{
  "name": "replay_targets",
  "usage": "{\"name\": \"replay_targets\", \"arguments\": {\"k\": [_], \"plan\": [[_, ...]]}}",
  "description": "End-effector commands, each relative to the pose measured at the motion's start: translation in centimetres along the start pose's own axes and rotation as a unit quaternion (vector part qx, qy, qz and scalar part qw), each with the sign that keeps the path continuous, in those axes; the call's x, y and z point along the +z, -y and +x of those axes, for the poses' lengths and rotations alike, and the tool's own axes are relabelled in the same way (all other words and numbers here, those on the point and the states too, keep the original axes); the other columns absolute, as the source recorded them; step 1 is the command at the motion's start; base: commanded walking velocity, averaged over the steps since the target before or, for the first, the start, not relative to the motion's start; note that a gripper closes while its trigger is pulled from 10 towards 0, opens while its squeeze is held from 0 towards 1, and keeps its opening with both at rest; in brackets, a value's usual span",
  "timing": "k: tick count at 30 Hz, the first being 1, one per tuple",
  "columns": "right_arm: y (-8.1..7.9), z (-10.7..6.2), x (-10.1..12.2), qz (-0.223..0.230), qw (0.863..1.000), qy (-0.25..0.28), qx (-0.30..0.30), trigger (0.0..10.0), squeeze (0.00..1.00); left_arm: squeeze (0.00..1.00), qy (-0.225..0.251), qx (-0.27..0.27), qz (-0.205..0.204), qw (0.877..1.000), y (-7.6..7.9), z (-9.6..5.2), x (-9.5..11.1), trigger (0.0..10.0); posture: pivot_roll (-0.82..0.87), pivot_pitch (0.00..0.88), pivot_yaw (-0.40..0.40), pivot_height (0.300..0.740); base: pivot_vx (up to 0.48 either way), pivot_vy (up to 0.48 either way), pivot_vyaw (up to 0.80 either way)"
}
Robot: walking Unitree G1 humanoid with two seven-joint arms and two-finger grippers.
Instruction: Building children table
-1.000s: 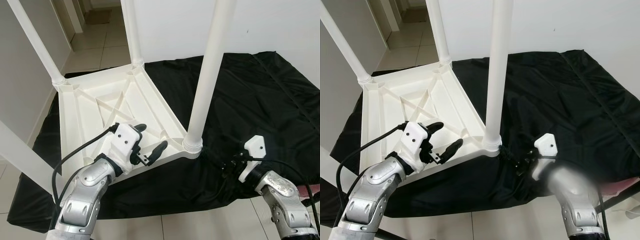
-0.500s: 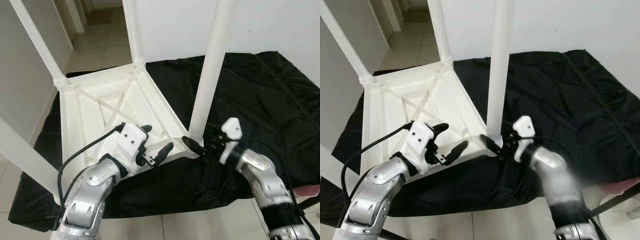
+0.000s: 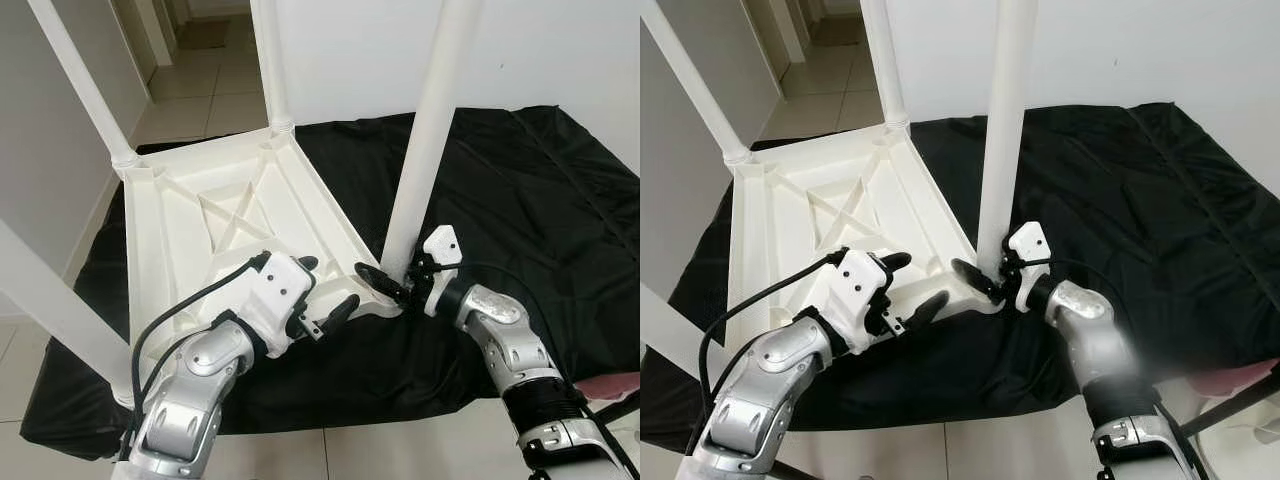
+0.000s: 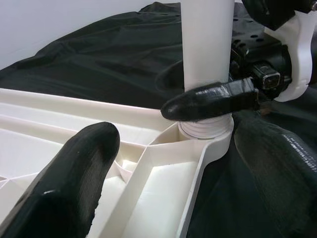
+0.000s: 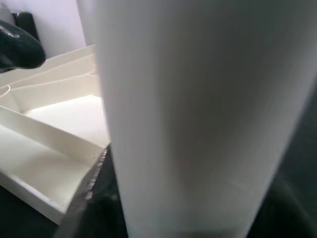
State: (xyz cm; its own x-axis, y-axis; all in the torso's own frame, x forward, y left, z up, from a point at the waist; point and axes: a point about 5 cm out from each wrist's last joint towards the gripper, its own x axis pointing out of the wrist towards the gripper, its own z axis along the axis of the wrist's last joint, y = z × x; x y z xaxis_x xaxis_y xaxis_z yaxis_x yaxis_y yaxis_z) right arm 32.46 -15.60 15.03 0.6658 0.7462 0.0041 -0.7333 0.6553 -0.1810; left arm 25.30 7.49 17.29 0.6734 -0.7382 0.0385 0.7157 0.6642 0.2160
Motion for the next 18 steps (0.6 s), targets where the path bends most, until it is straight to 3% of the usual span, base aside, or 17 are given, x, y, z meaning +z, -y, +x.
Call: {"name": "replay_targets", "arguments": {"k": [1, 7, 8, 9, 18], "plan": [[0.0, 0.3, -0.2, -0.002, 1.000, -0.004, 0.006, 0.0, 0.00, 0.00, -0.002, 0.045, 0.003, 0.999, -0.1, 0.5, -0.4, 10.0, -0.04, 0.036, 0.043, 0.740, 0.000, 0.000, 0.00], [0.3, -0.1, -0.3, 0.000, 1.000, -0.004, -0.005, 0.0, 0.00, 0.00, 0.002, 0.042, 0.003, 0.999, 0.0, 1.0, -0.4, 10.0, -0.04, 0.046, 0.042, 0.740, 0.000, 0.000, 0.00], [0.5, -0.4, -0.5, 0.002, 1.000, -0.006, -0.016, 2.7, 0.00, 0.00, 0.002, 0.041, 0.000, 0.999, -0.1, 1.4, -0.4, 10.0, -0.04, 0.046, 0.043, 0.740, 0.000, 0.000, 0.00], [0.7, -0.6, -0.5, 0.003, 0.999, -0.004, -0.034, 10.0, 0.00, 0.00, 0.002, 0.042, 0.002, 0.999, -0.3, 1.6, -0.4, 10.0, -0.06, 0.053, 0.060, 0.740, 0.000, 0.000, 0.00], [0.6, -1.7, 0.1, 0.031, 0.990, 0.032, -0.137, 10.0, 0.00, 0.00, 0.003, 0.038, -0.001, 0.999, -0.3, 2.3, -0.5, 10.0, -0.08, 0.057, 0.086, 0.740, 0.000, 0.000, 0.00]]}}
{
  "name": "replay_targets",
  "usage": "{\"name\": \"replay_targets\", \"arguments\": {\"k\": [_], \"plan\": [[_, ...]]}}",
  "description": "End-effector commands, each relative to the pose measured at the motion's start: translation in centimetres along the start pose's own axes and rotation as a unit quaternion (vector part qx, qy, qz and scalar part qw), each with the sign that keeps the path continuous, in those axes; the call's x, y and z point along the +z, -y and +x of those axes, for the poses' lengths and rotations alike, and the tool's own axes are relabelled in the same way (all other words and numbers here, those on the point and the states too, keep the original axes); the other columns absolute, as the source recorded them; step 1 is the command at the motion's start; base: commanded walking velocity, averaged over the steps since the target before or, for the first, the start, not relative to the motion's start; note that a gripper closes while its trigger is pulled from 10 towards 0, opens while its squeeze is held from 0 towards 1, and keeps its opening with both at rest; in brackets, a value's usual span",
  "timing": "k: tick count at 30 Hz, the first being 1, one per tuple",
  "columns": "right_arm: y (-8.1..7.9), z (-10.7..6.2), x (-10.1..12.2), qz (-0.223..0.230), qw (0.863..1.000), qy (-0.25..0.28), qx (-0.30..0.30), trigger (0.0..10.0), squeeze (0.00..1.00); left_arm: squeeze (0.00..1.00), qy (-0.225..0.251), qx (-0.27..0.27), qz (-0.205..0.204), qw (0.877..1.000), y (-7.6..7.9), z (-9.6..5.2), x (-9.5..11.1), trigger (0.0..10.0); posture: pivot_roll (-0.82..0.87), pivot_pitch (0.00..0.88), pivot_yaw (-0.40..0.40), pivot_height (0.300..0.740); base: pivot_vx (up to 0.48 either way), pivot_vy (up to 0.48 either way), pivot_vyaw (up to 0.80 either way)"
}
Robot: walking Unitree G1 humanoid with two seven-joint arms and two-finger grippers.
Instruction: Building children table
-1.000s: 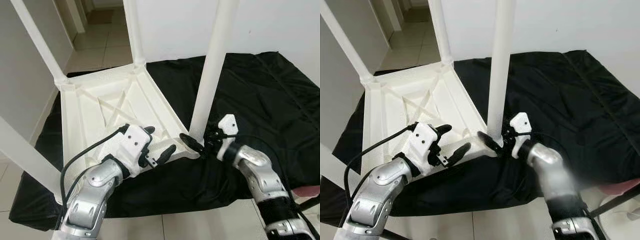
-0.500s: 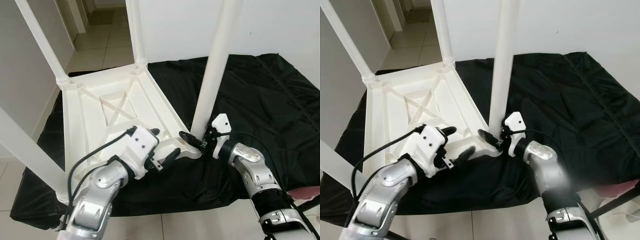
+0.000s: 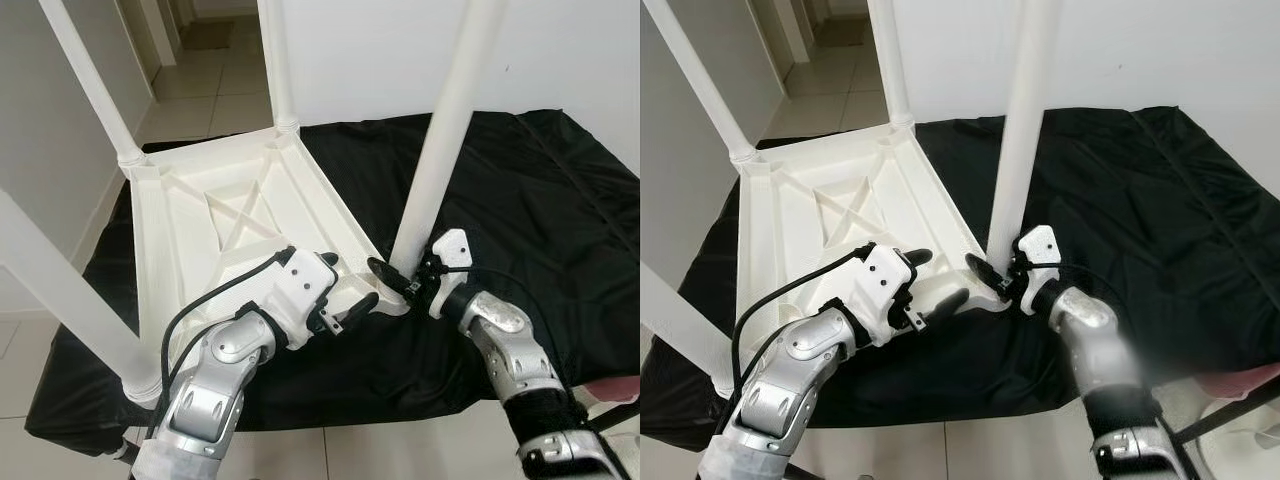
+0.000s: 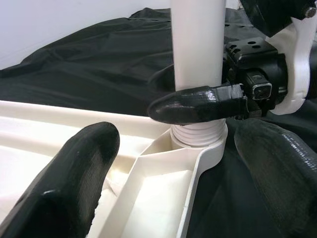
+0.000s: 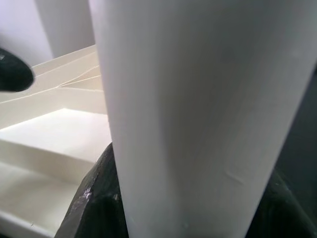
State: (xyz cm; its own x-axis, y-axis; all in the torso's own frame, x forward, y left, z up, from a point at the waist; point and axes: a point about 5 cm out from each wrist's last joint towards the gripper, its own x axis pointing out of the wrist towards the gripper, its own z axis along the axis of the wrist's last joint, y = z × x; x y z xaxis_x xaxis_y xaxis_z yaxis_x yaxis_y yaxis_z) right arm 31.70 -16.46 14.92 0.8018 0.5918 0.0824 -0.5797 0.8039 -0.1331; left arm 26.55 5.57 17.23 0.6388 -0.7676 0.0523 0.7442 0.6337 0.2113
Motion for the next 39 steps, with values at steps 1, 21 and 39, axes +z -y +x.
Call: {"name": "replay_targets", "arguments": {"k": [1, 21, 39], "plan": [[0.4, -0.7, 0.3, 0.011, 0.998, 0.016, -0.058, 10.0, 0.00, 0.00, -0.011, 0.057, 0.003, 0.998, -0.7, 0.2, -0.5, 10.0, -0.09, 0.058, 0.097, 0.740, 0.000, 0.000, 0.00], [-3.3, -1.7, -0.7, 0.060, 0.915, -0.028, -0.398, 10.0, 0.00, 0.00, -0.010, 0.069, -0.015, 0.997, -1.6, 0.2, -1.4, 10.0, -0.13, 0.080, 0.102, 0.740, 0.000, 0.000, 0.00], [-2.8, -2.2, 1.2, 0.045, 0.948, 0.022, -0.315, 10.0, 1.00, 0.00, -0.013, 0.041, -0.026, 0.999, -1.2, -0.9, -1.7, 10.0, -0.12, 0.078, 0.096, 0.740, 0.000, 0.000, 0.00]]}}
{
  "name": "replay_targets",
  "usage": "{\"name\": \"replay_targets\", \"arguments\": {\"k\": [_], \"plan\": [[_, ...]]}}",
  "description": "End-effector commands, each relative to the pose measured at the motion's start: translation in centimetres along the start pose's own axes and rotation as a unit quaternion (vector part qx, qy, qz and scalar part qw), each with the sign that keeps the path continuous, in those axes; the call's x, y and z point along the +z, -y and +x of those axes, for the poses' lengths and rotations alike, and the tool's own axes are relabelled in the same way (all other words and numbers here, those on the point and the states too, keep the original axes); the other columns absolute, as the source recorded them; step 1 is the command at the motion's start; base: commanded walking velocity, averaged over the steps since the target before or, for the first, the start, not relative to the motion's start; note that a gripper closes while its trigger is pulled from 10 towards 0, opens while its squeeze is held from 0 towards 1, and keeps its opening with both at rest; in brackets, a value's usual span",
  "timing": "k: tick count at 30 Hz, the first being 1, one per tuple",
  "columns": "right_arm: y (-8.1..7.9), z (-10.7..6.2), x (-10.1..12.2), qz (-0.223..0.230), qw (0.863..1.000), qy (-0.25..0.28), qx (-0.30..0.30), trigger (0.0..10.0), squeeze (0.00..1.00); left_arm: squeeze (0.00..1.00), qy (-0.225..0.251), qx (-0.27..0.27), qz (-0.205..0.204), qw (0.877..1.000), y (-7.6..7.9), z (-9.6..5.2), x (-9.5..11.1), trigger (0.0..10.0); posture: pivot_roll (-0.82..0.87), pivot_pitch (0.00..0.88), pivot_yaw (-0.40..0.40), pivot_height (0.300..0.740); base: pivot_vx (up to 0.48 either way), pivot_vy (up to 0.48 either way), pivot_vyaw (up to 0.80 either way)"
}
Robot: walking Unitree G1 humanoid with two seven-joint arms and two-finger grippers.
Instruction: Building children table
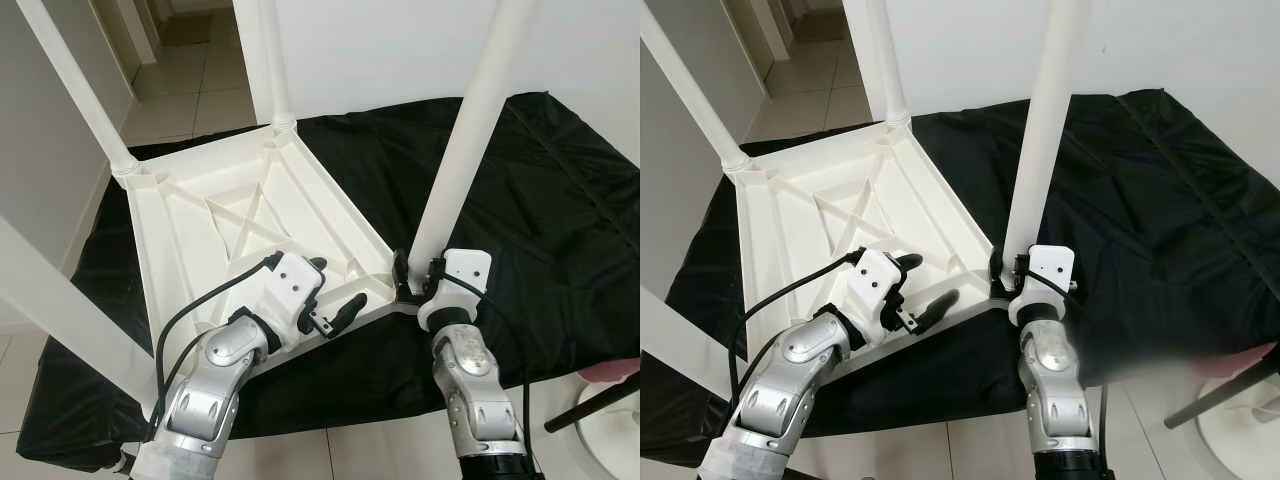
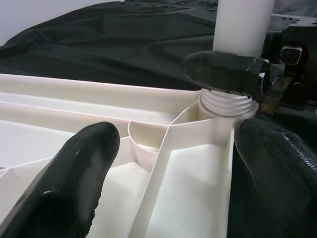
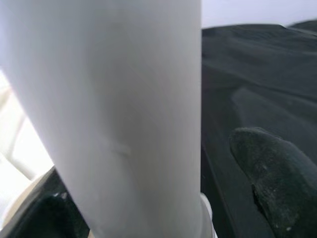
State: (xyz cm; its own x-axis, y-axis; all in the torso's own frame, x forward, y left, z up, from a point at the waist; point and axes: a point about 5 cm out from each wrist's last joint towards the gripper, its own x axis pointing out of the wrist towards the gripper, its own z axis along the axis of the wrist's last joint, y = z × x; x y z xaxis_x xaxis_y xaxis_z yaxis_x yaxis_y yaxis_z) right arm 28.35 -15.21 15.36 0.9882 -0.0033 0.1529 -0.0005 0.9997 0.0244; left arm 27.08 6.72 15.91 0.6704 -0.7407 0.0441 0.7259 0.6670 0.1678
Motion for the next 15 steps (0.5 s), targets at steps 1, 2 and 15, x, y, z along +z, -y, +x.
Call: {"name": "replay_targets", "arguments": {"k": [1, 2, 15], "plan": [[0.5, -0.2, 0.6, 0.000, 1.000, 0.010, 0.025, 10.0, 0.00, 0.00, -0.004, 0.018, -0.009, 1.000, -0.3, -0.3, -0.2, 10.0, -0.13, 0.075, 0.094, 0.740, 0.000, 0.000, 0.00], [0.6, -0.2, 0.8, -0.007, 0.999, 0.015, 0.039, 10.0, 0.00, 0.00, -0.004, 0.015, -0.009, 1.000, -0.3, -0.4, -0.3, 10.0, -0.13, 0.075, 0.094, 0.740, 0.000, 0.000, 0.00], [2.3, -0.2, 0.5, -0.044, 0.979, -0.006, 0.197, 10.0, 0.00, 0.00, -0.035, 0.014, -0.033, 0.999, 0.1, -0.8, -1.5, 10.0, -0.12, 0.059, 0.091, 0.740, 0.000, 0.000, 0.00]]}}
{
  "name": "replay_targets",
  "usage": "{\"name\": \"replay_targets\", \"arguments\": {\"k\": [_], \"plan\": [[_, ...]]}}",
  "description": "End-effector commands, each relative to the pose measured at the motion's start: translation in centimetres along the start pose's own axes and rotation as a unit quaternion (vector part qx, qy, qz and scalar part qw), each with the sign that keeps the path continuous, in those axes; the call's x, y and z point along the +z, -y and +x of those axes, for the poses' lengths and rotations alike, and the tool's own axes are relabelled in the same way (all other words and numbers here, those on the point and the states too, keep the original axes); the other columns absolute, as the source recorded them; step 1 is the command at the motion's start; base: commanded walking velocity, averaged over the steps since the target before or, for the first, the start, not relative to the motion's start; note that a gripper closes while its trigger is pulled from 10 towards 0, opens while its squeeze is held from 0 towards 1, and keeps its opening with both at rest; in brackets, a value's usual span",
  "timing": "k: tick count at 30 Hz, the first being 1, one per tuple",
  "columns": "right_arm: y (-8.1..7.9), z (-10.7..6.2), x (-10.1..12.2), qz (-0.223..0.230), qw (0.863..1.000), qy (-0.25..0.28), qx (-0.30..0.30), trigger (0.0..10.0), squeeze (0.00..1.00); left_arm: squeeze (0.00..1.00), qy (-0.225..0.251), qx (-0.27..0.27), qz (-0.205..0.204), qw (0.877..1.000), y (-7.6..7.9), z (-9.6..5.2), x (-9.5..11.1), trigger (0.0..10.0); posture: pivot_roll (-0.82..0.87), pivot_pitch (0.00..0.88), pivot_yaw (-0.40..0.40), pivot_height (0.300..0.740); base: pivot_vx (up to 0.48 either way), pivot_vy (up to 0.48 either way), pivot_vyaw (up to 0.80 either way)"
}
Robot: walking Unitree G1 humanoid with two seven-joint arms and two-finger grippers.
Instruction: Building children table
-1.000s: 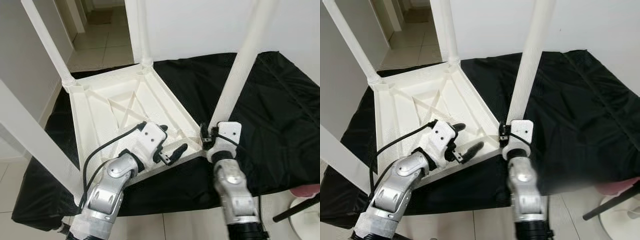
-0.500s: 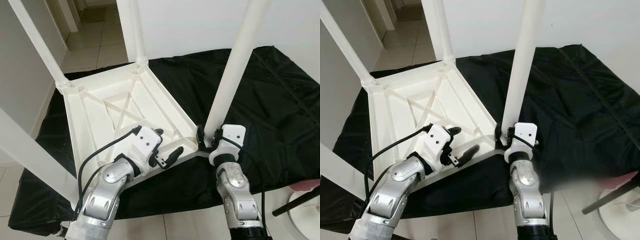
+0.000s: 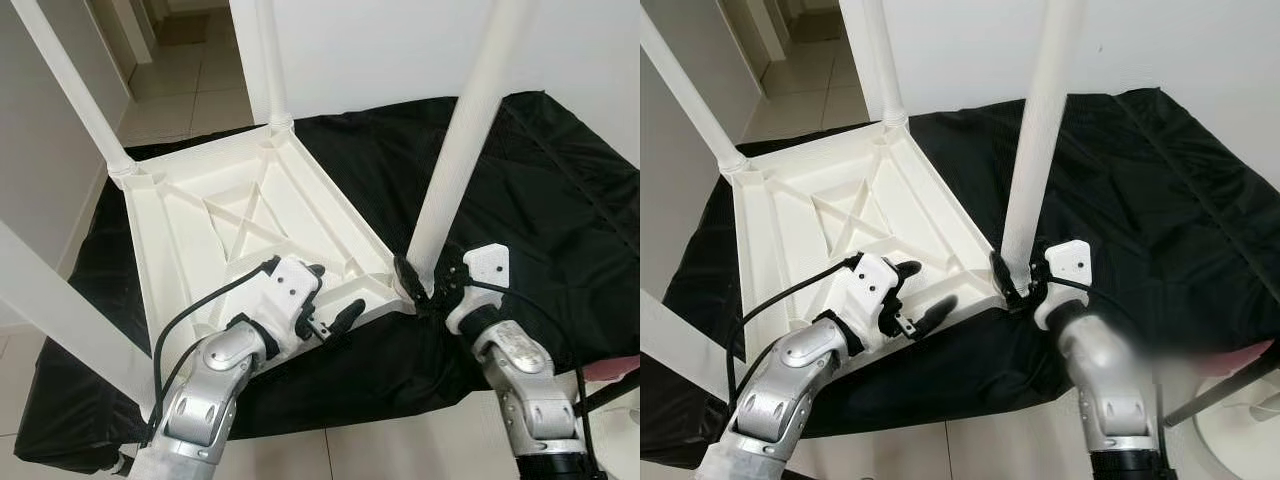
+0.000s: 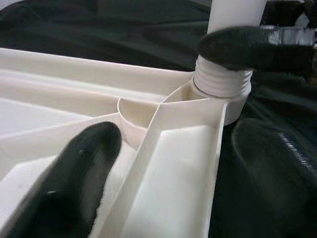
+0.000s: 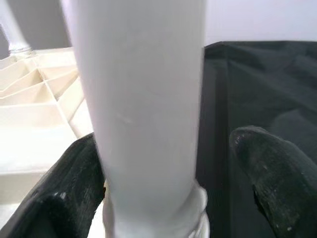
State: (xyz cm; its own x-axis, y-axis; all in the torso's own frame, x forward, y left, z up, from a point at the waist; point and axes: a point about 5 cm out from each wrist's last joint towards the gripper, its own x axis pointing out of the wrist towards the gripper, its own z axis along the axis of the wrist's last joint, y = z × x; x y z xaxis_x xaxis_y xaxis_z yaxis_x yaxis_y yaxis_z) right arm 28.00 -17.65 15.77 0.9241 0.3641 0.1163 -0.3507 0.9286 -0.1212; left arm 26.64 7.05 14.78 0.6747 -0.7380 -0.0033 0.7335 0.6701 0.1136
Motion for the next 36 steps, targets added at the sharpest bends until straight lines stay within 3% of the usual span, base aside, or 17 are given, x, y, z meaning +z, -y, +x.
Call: {"name": "replay_targets", "arguments": {"k": [1, 4, 5, 6, 7, 14, 16, 25, 26, 29, 30, 36], "plan": [[-0.1, 0.2, -0.1, 0.000, 1.000, 0.002, 0.016, 10.0, 0.00, 0.00, -0.013, 0.015, -0.007, 1.000, 0.0, -0.2, -0.4, 2.8, -0.12, 0.059, 0.091, 0.740, 0.000, 0.000, 0.00], [0.0, 0.4, -0.1, -0.005, 1.000, 0.002, 0.026, 10.0, 0.00, 0.00, -0.012, 0.012, -0.012, 1.000, 0.1, -0.1, -0.4, 2.8, -0.11, 0.064, 0.091, 0.740, 0.000, 0.000, 0.00], [0.3, 0.8, -0.3, -0.010, 0.999, -0.003, 0.042, 10.0, 0.00, 0.00, -0.018, 0.003, 0.000, 1.000, 0.6, -0.1, -0.5, 2.1, -0.11, 0.066, 0.087, 0.740, 0.000, 0.000, 0.00], [0.3, 0.8, -0.3, -0.010, 0.999, -0.003, 0.042, 10.0, 0.00, 0.00, -0.018, 0.003, 0.000, 1.000, 0.6, -0.1, -0.5, 2.1, -0.11, 0.066, 0.087, 0.740, 0.000, 0.000, 0.00], [0.4, 0.9, -0.4, -0.012, 0.999, -0.006, 0.052, 10.0, 0.00, 0.00, -0.022, 0.000, 0.008, 1.000, 0.9, -0.1, -0.6, 10.0, -0.10, 0.065, 0.084, 0.740, 0.000, 0.000, 0.00], [0.7, 1.2, -0.5, -0.018, 0.997, -0.009, 0.073, 10.0, 0.00, 0.00, -0.024, -0.002, 0.017, 1.000, 1.2, -0.3, -0.5, 10.0, -0.10, 0.065, 0.080, 0.740, 0.000, 0.000, 0.00], [0.7, 1.8, -0.4, -0.025, 0.993, -0.013, 0.114, 10.0, 0.00, 0.00, -0.018, -0.010, 0.026, 0.999, 1.5, -0.5, -0.2, 10.0, -0.09, 0.062, 0.070, 0.740, 0.000, 0.000, 0.00], [0.5, 3.5, -0.3, -0.049, 0.985, -0.009, 0.165, 10.0, 0.00, 0.00, -0.014, -0.010, 0.028, 0.999, 1.8, -0.4, 0.0, 10.0, -0.08, 0.055, 0.062, 0.740, 0.000, 0.000, 0.00], [0.5, 3.7, -0.2, -0.050, 0.984, -0.008, 0.169, 6.5, 0.00, 0.00, -0.015, -0.010, 0.029, 0.999, 1.9, -0.4, 0.0, 10.0, -0.08, 0.055, 0.062, 0.740, 0.000, 0.000, 0.00], [0.3, 4.0, -0.4, -0.053, 0.982, -0.011, 0.182, 6.5, 0.00, 0.00, -0.015, -0.011, 0.031, 0.999, 1.9, -0.4, 0.0, 10.0, -0.08, 0.053, 0.060, 0.740, 0.000, 0.000, 0.00], [0.1, 4.0, -0.6, -0.053, 0.980, -0.014, 0.189, 0.0, 0.00, 0.00, -0.015, -0.011, 0.032, 0.999, 2.0, -0.4, 0.1, 10.0, -0.08, 0.052, 0.059, 0.740, 0.000, 0.000, 0.00], [-0.1, 3.6, -1.2, -0.053, 0.978, -0.019, 0.201, 0.0, 0.00, 0.00, -0.016, -0.012, 0.033, 0.999, 2.0, -0.4, 0.1, 10.0, -0.08, 0.050, 0.060, 0.740, 0.000, 0.000, 0.00]]}}
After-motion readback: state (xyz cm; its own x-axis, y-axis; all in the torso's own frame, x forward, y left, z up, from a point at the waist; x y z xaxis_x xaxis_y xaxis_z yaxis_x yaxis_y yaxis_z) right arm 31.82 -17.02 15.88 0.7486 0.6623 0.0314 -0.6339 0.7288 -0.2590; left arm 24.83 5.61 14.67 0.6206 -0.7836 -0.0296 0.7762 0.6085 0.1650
